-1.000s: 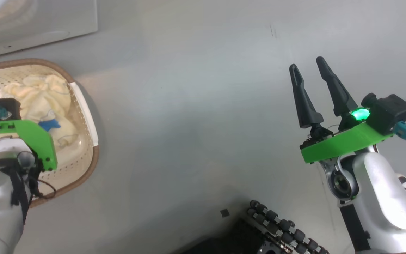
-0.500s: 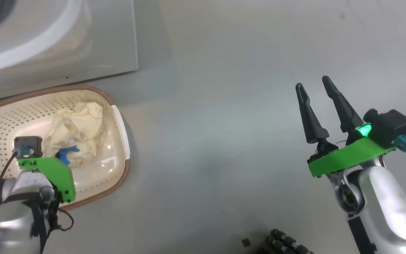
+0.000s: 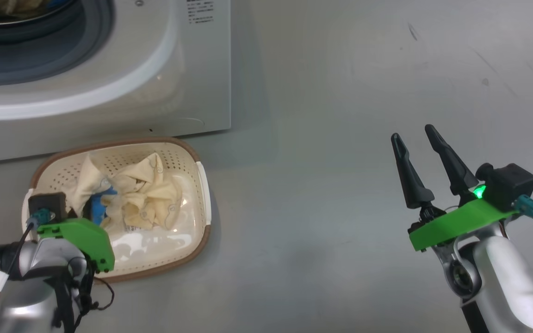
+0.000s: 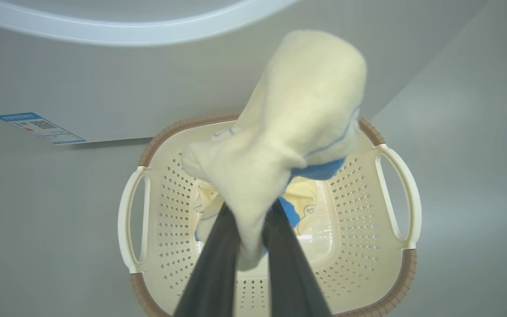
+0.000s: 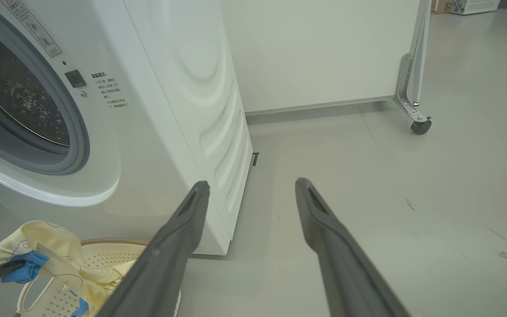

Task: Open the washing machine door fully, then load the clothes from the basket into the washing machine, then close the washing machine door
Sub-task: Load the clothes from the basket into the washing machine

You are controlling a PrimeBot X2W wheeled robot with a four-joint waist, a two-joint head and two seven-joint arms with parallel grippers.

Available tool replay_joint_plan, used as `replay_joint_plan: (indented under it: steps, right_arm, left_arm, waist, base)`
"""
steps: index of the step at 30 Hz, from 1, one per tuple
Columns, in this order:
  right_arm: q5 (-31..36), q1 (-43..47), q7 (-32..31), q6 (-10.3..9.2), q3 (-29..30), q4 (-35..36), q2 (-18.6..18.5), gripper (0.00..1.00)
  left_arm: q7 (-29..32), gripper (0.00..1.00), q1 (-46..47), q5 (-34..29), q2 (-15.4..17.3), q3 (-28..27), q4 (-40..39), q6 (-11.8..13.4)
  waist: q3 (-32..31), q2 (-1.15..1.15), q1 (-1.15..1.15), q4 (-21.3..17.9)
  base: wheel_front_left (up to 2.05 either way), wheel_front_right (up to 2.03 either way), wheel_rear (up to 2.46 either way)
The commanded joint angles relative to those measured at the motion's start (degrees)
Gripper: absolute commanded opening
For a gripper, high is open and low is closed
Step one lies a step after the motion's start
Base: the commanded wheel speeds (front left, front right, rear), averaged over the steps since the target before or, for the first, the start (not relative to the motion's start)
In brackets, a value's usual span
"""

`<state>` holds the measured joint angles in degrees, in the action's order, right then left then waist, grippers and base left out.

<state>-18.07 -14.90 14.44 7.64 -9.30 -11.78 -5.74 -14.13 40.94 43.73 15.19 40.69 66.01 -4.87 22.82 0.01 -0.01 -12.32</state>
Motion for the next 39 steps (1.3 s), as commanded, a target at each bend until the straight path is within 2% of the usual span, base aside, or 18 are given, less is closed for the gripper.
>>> replay_joint_plan:
  steps: [1, 9, 15, 28, 39]
  right_arm:
    - [0.34, 0.72, 0.56, -0.15, -0.70, 1.39, -0.97, 1.00]
    - [0.30, 1.82, 0.56, -0.15, 0.04, 0.94, -0.82, 1.00]
    - [0.34, 2.65, 0.56, -0.15, 0.68, 0.75, -0.56, 1.00]
    - [0.35, 4.00, 0.56, -0.15, 1.55, 0.48, 0.15, 1.00]
    - [0.25, 3.56, 0.56, -0.15, 1.06, 0.84, 0.11, 1.00]
  left_arm:
    - [-0.83, 0.00, 0.09, -0.86, 2.72, -2.35, -1.92, 0.77]
    - [-0.85, 0.00, -7.02, -7.91, 5.23, -11.75, -19.31, 6.41]
    - [-0.86, 0.00, -12.54, -13.90, 5.12, -19.35, -30.85, 8.25]
    - [-0.86, 0.00, -21.06, -22.51, 1.14, -31.17, -45.86, 6.55]
    - [-0.86, 0.00, -20.75, -26.81, -0.79, -38.11, -53.55, 3.88]
  waist:
    - [-1.32, -0.01, 0.01, 1.26]
    - [-3.94, -0.01, 0.01, 3.00]
    - [-5.48, -0.01, 0.01, 3.87]
    - [-8.18, -0.01, 0.01, 5.15]
    - [-6.40, -0.01, 0.01, 5.06]
  base:
    - [0.00, 0.00, 0.00]
    - [0.00, 0.00, 0.00]
    - [0.00, 0.00, 0.00]
    - [0.00, 0.00, 0.00]
    - [0.00, 0.00, 0.00]
